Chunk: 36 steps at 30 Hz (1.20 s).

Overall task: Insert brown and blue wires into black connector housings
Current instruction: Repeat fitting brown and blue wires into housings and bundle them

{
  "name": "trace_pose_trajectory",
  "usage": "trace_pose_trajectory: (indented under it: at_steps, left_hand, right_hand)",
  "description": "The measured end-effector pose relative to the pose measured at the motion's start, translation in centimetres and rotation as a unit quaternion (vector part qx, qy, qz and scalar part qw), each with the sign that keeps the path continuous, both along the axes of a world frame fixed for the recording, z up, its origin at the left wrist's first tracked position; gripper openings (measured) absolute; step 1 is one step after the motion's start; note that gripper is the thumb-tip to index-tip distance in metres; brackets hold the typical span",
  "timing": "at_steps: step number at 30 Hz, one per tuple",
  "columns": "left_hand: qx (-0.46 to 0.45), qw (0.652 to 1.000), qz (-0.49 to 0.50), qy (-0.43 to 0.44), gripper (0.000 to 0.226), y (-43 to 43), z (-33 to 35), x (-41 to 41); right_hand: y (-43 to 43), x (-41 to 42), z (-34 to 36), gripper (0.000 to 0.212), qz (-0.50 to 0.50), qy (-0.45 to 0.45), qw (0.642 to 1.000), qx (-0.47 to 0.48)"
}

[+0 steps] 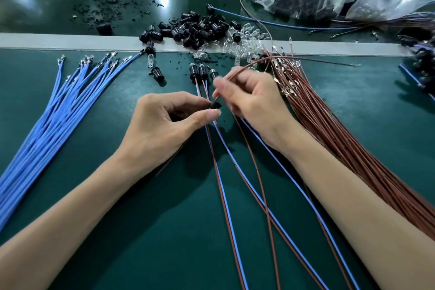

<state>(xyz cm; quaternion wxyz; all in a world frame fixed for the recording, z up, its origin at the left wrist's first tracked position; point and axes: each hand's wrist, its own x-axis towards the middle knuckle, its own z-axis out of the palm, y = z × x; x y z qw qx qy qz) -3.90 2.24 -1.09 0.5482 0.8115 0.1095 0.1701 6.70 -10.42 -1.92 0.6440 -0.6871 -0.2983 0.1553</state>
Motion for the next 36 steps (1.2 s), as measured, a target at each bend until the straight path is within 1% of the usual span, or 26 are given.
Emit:
trace_pose_trajectory:
  at_steps: [1,2,3,5,6,7,8,10,11,12,14,16,17,18,20,21,22,23,25,26,28,30,31,32,35,36]
  left_hand:
    - [-0.001,1.000,-0.002,0.001,0.013,0.01,0.03,0.01]
    - [-0.004,1.000,-0.001,0.002,0.014,0.05,0.06,0.02]
    - [-0.009,1.000,0.002,0.003,0.015,0.08,0.07,0.04]
    - [-0.014,1.000,0.006,0.005,0.014,0.09,0.01,0.05]
    - [-0.012,1.000,0.006,0.006,0.013,0.05,-0.04,0.04]
    - [-0.010,1.000,0.006,0.006,0.013,0.04,-0.06,0.02]
    - [-0.010,1.000,0.004,0.007,0.012,0.01,-0.04,-0.01]
    - [-0.013,1.000,-0.001,0.009,0.011,-0.05,0.05,-0.08]
    - [-0.011,1.000,-0.001,0.012,0.012,-0.05,0.08,-0.09]
    - [-0.009,1.000,-0.001,0.016,0.013,-0.01,0.10,-0.10]
    - [-0.015,1.000,0.001,0.022,0.015,0.01,0.10,-0.11]
    - [-0.019,1.000,0.003,0.022,0.015,-0.01,0.10,-0.14]
    - [-0.019,1.000,0.003,0.023,0.016,-0.03,0.11,-0.15]
    - [-0.019,1.000,0.000,0.023,0.016,-0.05,0.13,-0.17]
    - [-0.017,1.000,-0.003,0.023,0.018,-0.03,0.17,-0.17]
    - [-0.015,1.000,-0.003,0.023,0.020,-0.01,0.17,-0.14]
    - [-0.014,1.000,-0.003,0.025,0.021,0.03,0.17,-0.13]
    - [-0.014,1.000,-0.003,0.027,0.021,0.05,0.14,-0.12]
    - [-0.013,0.999,-0.004,0.029,0.019,0.05,0.09,-0.13]
    - [-0.012,0.999,-0.004,0.031,0.019,0.03,0.06,-0.15]
    - [-0.010,0.999,0.000,0.034,0.018,0.01,0.04,-0.17]
    - [-0.006,0.999,0.000,0.034,0.016,0.04,-0.02,-0.12]
    - [-0.004,0.999,-0.001,0.034,0.015,0.04,-0.04,-0.09]
    - [-0.005,0.999,-0.001,0.035,0.015,0.06,-0.05,-0.09]
    - [-0.009,0.999,-0.001,0.036,0.017,0.05,0.01,-0.11]
    - [-0.008,0.999,-0.001,0.036,0.018,0.02,0.02,-0.09]
  right_hand:
    - [0.08,-0.12,-0.04,0.017,0.011,-0.018,1.000,-0.014]
    - [0.07,-0.24,0.11,0.014,0.018,0.000,1.000,0.005]
    - [0.02,-0.23,0.28,0.014,0.020,0.039,0.998,0.044]
    - [-0.20,0.11,0.61,0.020,0.010,0.131,0.983,0.129]
    - [-0.33,0.24,0.69,0.022,-0.003,0.156,0.976,0.152]
    - [-0.40,0.33,0.58,0.024,-0.011,0.161,0.974,0.160]
    - [-0.35,0.36,0.40,0.027,-0.014,0.139,0.980,0.140]
    - [-0.14,0.15,0.01,0.028,-0.004,0.046,0.998,0.038]
    - [-0.04,0.02,-0.11,0.028,0.006,0.009,1.000,0.002]
    - [-0.01,-0.07,-0.09,0.026,0.011,0.001,1.000,-0.001]
    - [-0.11,0.03,0.21,0.023,0.006,0.069,0.995,0.069]
    - [-0.27,0.32,0.53,0.024,-0.010,0.141,0.979,0.145]
    - [-0.35,0.38,0.49,0.026,-0.017,0.141,0.978,0.150]
    - [-0.37,0.39,0.36,0.027,-0.021,0.111,0.986,0.127]
    - [-0.16,0.05,0.07,0.026,-0.005,0.014,1.000,0.024]
    - [-0.09,-0.15,0.07,0.022,0.007,-0.016,1.000,-0.008]
    - [-0.04,-0.25,0.15,0.017,0.017,-0.015,1.000,-0.006]
    - [-0.05,-0.25,0.28,0.015,0.022,0.019,0.999,0.025]
    - [-0.19,0.06,0.63,0.018,0.011,0.107,0.988,0.110]
    - [-0.31,0.20,0.71,0.021,-0.004,0.122,0.984,0.129]
    - [-0.37,0.23,0.52,0.025,-0.022,0.084,0.991,0.101]
    - [-0.19,-0.08,0.29,0.023,-0.005,0.026,0.999,0.045]
    - [-0.13,-0.27,0.29,0.021,0.003,0.014,0.999,0.032]
    - [-0.11,-0.34,0.35,0.018,0.004,0.017,0.999,0.037]
    - [-0.18,-0.13,0.67,0.011,-0.025,0.067,0.993,0.090]
    - [-0.23,-0.10,0.70,0.011,-0.030,0.069,0.993,0.090]
